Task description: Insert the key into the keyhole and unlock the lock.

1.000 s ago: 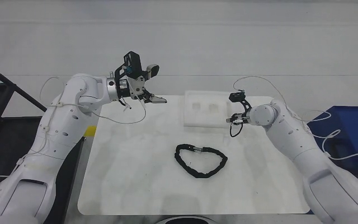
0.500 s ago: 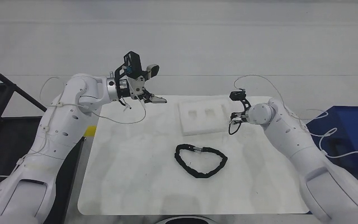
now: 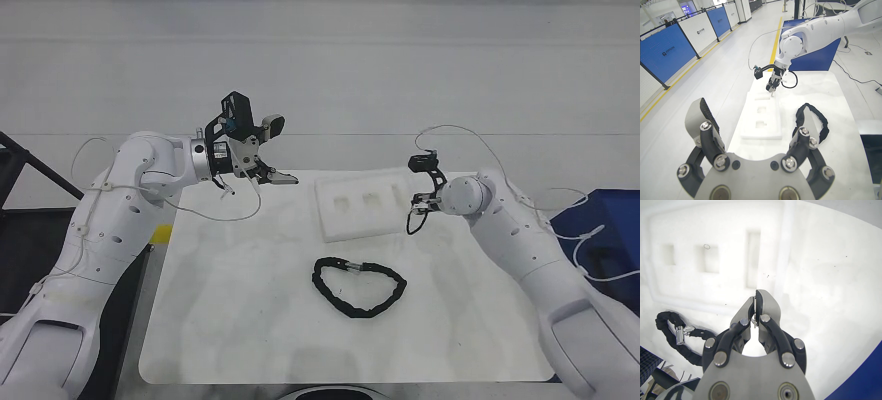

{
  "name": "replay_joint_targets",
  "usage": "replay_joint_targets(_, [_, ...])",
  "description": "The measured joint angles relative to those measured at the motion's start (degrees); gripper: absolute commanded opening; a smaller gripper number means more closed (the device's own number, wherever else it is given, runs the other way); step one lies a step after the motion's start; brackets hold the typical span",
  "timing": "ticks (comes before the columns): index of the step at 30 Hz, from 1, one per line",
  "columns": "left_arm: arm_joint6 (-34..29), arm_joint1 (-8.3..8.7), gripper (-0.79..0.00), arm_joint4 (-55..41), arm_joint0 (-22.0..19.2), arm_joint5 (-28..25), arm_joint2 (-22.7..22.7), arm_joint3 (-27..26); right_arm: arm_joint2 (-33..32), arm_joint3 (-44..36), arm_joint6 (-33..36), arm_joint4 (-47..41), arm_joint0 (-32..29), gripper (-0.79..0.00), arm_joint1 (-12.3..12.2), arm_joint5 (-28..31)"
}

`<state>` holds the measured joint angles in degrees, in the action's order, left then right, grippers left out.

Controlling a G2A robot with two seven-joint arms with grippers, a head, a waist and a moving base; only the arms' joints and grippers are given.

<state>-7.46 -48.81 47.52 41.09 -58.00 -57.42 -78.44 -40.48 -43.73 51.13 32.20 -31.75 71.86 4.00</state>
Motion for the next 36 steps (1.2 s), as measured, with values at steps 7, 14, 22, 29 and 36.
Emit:
replay_joint_targets(7, [0.0, 0.0, 0.0, 0.0, 0.0, 0.0, 0.0, 0.0, -5.0, -9.5, 4.2, 0.5, -3.0, -0.785, -2.7, -1.7])
replay_joint_targets(14, [0.0, 0.0, 0.0, 0.0, 0.0, 0.0, 0.0, 0.0, -14.8, -25.4, 9.9, -1.2, -10.9, -0.785, -6.9, -3.6])
replay_joint_targets(22, [0.0, 0.0, 0.0, 0.0, 0.0, 0.0, 0.0, 0.0, -27.8, -40.4, 15.4, -10.5, -21.4, -0.785, -10.3, -5.6])
replay_joint_targets(29, [0.0, 0.0, 0.0, 0.0, 0.0, 0.0, 0.0, 0.0, -33.8, -43.6, 16.2, -19.5, -25.4, -0.785, -11.1, -8.2])
replay_joint_targets(36, [0.0, 0.0, 0.0, 0.0, 0.0, 0.0, 0.0, 0.0, -38.5, -44.3, 15.5, -29.1, -28.8, -0.785, -11.6, -10.3])
